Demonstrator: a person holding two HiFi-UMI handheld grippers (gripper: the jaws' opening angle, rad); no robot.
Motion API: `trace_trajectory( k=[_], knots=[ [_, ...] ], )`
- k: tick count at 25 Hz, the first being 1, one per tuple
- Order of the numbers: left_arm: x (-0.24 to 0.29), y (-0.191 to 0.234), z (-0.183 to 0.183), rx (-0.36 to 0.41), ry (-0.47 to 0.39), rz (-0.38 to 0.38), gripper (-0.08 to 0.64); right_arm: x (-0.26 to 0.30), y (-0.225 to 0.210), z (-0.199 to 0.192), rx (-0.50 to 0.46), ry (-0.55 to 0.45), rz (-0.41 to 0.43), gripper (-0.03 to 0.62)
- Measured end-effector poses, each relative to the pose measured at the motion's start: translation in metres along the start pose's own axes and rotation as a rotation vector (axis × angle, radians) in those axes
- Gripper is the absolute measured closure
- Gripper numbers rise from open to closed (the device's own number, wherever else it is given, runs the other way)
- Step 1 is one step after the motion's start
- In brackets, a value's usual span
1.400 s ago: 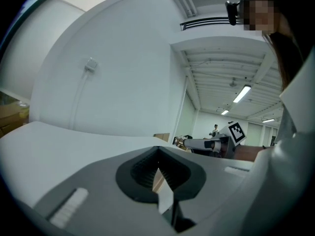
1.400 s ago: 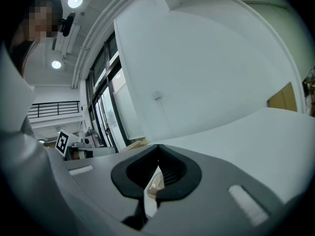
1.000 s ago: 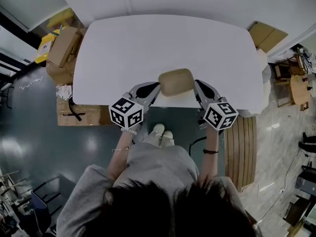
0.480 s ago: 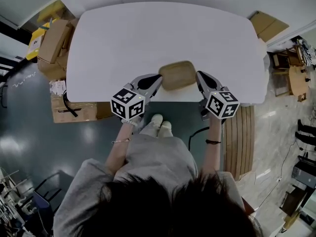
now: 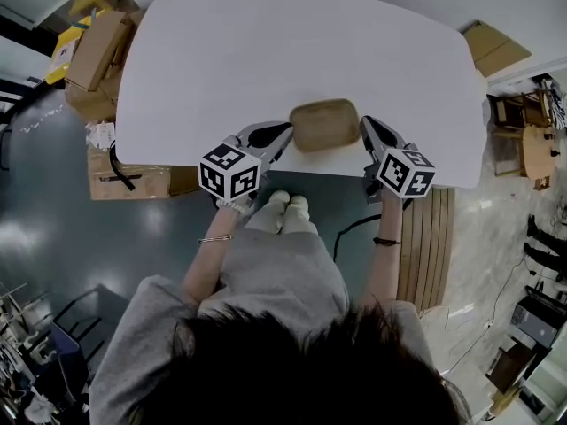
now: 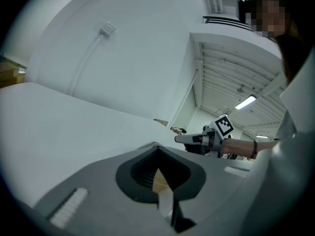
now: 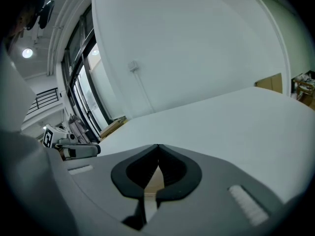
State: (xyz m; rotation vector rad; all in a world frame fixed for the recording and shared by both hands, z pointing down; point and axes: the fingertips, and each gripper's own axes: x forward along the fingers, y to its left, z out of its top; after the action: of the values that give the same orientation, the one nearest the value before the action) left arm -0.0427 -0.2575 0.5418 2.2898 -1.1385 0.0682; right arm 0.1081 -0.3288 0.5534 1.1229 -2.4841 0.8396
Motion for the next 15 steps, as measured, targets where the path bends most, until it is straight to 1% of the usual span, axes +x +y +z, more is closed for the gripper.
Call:
trace_trajectory(
  k=[4, 7, 11, 15],
  knots=[
    [0.002, 0.001, -0.001, -0.025, -0.006, 0.022, 0.565, 0.004, -0.009, -0.005, 0.005, 0.045, -0.005, 0.569],
    [0.004, 0.001, -0.003, -0.038, -0.017, 0.037, 0.565, 0.008, -0.015, -0.009, -0.01, 0.085, -0.007, 0.534],
    [0.004, 0.001, -0.006, -0.055, -0.024, 0.054, 0.565, 0.012, -0.021, -0.014, -0.03, 0.121, -0.015, 0.506],
    [0.002, 0.004, -0.011, -0.07, -0.024, 0.07, 0.565, 0.019, -0.022, -0.018, -0.031, 0.147, -0.012, 0.495]
  ],
)
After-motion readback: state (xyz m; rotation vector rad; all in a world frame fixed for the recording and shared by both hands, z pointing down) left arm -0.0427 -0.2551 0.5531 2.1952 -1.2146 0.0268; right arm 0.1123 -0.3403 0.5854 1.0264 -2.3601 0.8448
